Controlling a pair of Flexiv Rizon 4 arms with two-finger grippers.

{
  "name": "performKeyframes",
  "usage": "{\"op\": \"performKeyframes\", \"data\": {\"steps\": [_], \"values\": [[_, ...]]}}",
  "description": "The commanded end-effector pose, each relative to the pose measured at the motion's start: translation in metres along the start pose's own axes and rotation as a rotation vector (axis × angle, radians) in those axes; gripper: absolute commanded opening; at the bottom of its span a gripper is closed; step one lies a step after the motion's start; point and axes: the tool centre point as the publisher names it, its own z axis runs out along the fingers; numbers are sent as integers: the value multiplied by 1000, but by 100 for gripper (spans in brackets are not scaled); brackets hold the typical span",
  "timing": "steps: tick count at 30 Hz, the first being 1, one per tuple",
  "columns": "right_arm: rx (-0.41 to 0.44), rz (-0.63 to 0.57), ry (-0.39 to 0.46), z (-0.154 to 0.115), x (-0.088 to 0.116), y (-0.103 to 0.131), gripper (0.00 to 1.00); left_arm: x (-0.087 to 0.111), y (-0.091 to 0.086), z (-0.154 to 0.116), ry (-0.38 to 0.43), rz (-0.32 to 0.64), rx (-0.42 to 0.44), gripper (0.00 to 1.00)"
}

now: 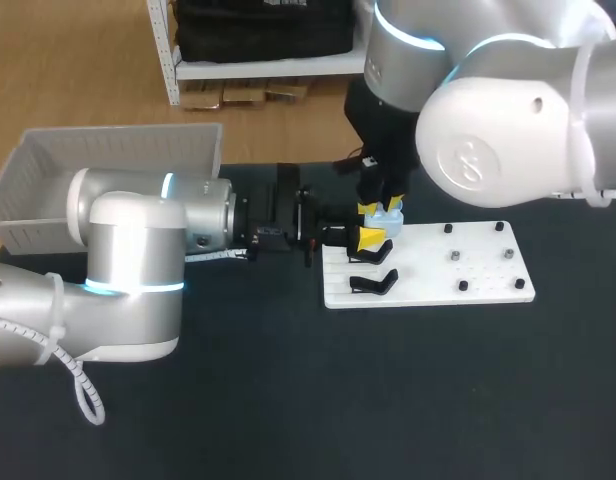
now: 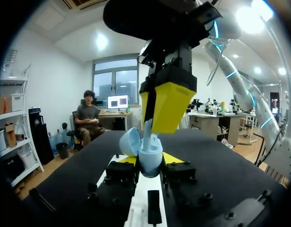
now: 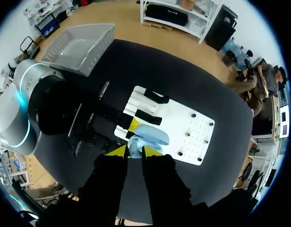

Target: Pick up each earbud case from the left stands, insert the matching earbuds, close the lid, and place the case in the box.

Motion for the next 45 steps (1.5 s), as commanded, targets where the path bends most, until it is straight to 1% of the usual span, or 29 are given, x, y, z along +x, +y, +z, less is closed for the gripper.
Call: {"op": "performKeyframes", "data": {"steps": [1,16,23,34,35,36,41,43,45], "values": [[-1,0,6,2,-2,0,0,1,0,0,-4,2,-3,0],[1,-11,32,7,-1,0,0,1,0,0,-4,2,-3,0],[34,-40,43,7,1,4,0,1,0,0,-4,2,-3,0],[31,-53,59,8,1,7,0,1,0,0,-4,2,-3,0],[30,-53,60,8,0,7,4,1,0,0,-4,2,-3,0],[30,-53,60,8,0,7,13,1,0,0,-4,2,-3,0],[33,-50,65,8,0,6,41,1,0,0,-4,2,-3,0],[35,-47,66,8,-1,5,45,1,0,0,-4,2,-3,0],[36,-45,66,8,-1,5,47,1,0,0,-4,2,-3,0]]}}
